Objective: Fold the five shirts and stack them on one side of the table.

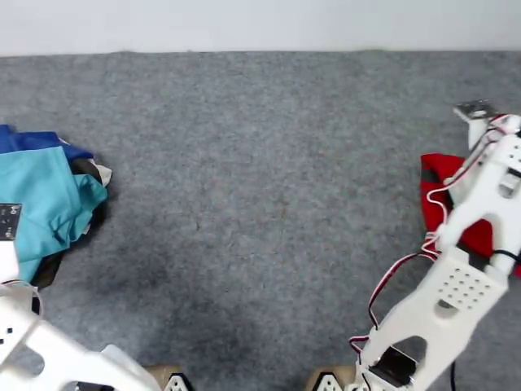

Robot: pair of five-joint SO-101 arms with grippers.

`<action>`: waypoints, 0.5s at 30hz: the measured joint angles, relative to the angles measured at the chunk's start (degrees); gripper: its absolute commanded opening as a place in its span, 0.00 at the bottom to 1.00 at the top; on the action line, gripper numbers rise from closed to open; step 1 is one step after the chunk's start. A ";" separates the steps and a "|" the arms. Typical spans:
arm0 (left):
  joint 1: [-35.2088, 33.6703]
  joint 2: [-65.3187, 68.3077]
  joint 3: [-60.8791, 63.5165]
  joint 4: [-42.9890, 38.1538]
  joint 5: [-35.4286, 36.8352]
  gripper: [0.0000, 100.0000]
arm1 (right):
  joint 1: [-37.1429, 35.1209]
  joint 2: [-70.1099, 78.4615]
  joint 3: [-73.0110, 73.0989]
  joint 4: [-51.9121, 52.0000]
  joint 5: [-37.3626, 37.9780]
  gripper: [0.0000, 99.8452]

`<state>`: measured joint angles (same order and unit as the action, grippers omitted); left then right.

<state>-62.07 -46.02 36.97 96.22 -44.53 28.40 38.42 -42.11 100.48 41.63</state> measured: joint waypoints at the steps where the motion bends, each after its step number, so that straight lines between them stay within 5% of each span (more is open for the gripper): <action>1: 0.00 0.00 0.00 0.00 0.00 0.02 | -0.35 0.35 0.00 0.00 0.00 0.17; 15: 0.00 0.00 0.00 0.00 0.00 0.02 | -0.88 8.62 0.00 -1.41 0.00 0.11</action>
<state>-62.07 -46.02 36.97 96.22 -44.53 27.52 47.03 -42.11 99.08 41.63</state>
